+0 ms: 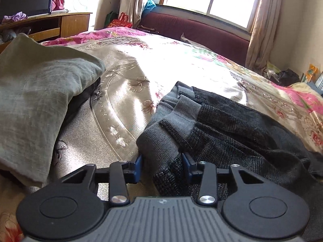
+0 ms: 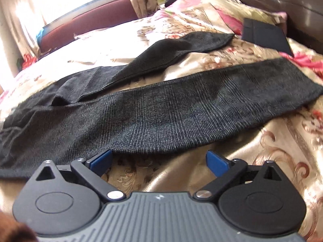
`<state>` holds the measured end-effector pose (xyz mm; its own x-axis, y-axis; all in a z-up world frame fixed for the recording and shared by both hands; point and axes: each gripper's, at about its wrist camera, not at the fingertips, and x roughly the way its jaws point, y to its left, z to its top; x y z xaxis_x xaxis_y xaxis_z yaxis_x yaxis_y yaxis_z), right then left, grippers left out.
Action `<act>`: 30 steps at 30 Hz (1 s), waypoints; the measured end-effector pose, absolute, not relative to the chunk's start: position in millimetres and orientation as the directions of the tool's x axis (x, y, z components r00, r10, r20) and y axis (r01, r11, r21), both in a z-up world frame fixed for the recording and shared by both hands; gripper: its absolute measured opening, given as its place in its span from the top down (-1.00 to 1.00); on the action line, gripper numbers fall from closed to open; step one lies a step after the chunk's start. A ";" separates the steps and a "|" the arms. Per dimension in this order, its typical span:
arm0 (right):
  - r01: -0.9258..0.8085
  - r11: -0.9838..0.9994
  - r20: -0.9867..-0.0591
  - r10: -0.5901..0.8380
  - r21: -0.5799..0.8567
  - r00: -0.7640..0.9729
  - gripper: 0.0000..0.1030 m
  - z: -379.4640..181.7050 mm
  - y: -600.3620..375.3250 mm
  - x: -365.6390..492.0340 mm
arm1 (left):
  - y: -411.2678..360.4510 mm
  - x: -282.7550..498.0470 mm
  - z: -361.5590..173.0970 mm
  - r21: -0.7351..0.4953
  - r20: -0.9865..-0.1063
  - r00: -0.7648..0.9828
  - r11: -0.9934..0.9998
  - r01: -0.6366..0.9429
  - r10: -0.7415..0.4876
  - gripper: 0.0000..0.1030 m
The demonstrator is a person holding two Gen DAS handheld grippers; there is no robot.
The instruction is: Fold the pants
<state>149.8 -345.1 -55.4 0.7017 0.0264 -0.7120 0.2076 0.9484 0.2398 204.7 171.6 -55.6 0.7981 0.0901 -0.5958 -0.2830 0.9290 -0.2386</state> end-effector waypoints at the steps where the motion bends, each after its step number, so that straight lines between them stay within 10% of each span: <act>1: 0.216 0.943 -0.713 0.032 0.254 0.701 -0.87 -56.3 -347.1 150.9 | 175.6 201.3 -53.6 -0.263 -0.590 0.803 0.922 -0.283 0.079 -0.02; 22: 0.272 0.871 -0.653 0.072 0.409 0.754 -0.85 -40.6 -392.9 101.8 | 164.8 121.1 -22.5 0.074 -0.576 0.742 0.926 -0.370 0.343 -0.19; 30: 0.251 0.907 -0.585 -0.007 0.338 0.811 -0.85 -23.9 -398.7 50.7 | 79.7 95.9 -3.7 0.130 -0.566 0.788 0.970 -0.204 0.241 -0.24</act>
<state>50.7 -398.7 -23.9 0.8109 -0.0068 -0.5851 0.2513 0.9070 0.3378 95.9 79.7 -3.7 0.7883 0.2413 -0.5661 -0.2036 0.9704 0.1302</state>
